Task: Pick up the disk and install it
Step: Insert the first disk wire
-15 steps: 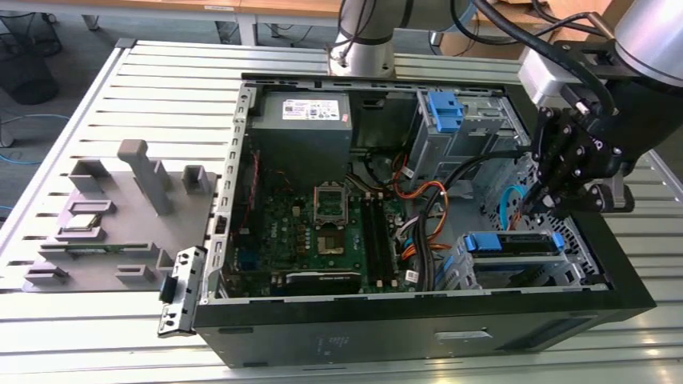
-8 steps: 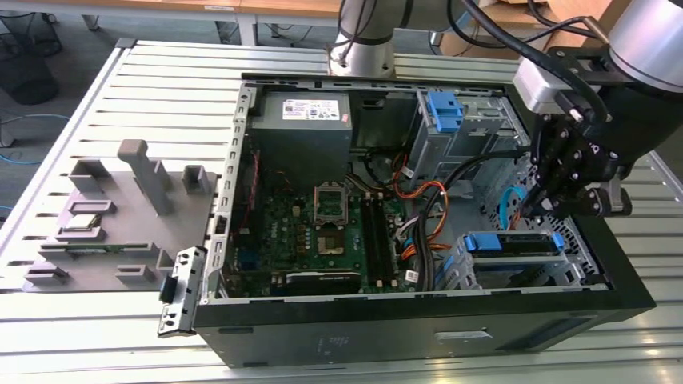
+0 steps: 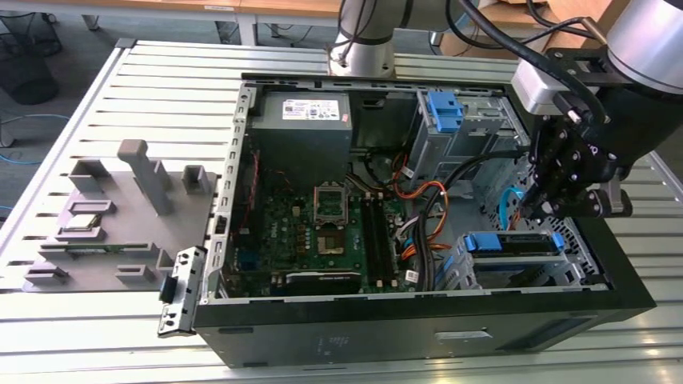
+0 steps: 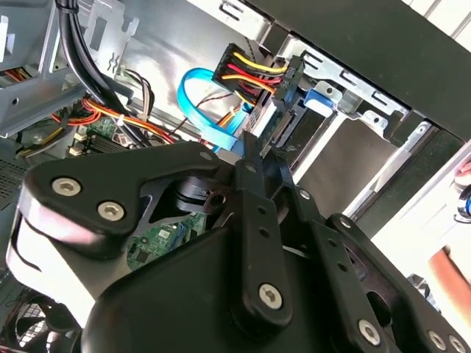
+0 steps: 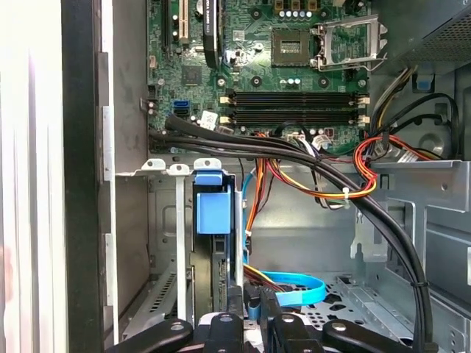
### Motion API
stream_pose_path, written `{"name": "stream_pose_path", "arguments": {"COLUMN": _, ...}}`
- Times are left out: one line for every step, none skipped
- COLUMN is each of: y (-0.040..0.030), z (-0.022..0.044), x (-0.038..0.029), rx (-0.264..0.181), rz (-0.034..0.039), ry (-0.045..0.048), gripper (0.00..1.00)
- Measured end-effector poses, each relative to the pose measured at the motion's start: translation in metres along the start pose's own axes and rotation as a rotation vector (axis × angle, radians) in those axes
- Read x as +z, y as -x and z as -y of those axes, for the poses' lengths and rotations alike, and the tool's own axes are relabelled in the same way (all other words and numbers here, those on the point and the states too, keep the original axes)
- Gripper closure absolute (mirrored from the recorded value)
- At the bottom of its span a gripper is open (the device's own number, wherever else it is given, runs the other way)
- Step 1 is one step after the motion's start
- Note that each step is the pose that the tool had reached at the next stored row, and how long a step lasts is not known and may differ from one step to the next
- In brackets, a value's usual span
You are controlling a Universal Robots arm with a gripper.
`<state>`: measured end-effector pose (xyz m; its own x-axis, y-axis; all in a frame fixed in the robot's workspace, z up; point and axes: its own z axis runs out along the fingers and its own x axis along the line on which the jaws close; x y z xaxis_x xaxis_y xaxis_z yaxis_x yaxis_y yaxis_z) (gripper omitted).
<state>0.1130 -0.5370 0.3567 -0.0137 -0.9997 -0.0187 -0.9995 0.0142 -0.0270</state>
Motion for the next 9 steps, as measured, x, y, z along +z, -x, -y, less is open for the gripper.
{"name": "stream_pose_path", "arguments": {"y": -0.0001, "z": 0.0000, "x": 0.0000, "rx": 0.000, "rz": -0.0001, "ry": 0.0000, "gripper": 0.76}}
{"name": "stream_pose_path", "arguments": {"y": -0.0001, "z": 0.0000, "x": 0.0000, "rx": 0.000, "rz": -0.0008, "ry": 0.0000, "gripper": 0.76}}
{"name": "stream_pose_path", "arguments": {"y": -0.0001, "z": 0.0000, "x": 0.0001, "rx": 0.000, "rz": -0.0015, "ry": 0.0000, "gripper": 0.76}}
{"name": "stream_pose_path", "arguments": {"y": -0.0001, "z": 0.0000, "x": 0.0001, "rx": 0.001, "rz": -0.0020, "ry": 0.0000, "gripper": 0.76}}
{"name": "stream_pose_path", "arguments": {"y": -0.0002, "z": 0.0000, "x": 0.0001, "rx": 0.002, "rz": -0.0022, "ry": -0.0001, "gripper": 0.76}}
{"name": "stream_pose_path", "arguments": {"y": -0.0001, "z": 0.0003, "x": 0.0000, "rx": 0.004, "rz": -0.0024, "ry": -0.0001, "gripper": 0.76}}
{"name": "stream_pose_path", "arguments": {"y": 0.0000, "z": 0.0009, "x": 0.0000, "rx": 0.007, "rz": -0.0025, "ry": -0.0001, "gripper": 0.76}}
{"name": "stream_pose_path", "arguments": {"y": 0.0000, "z": 0.0017, "x": 0.0000, "rx": 0.010, "rz": -0.0026, "ry": 0.0001, "gripper": 0.76}}
{"name": "stream_pose_path", "arguments": {"y": 0.0000, "z": 0.0025, "x": 0.0001, "rx": 0.013, "rz": -0.0026, "ry": 0.0009, "gripper": 0.76}}
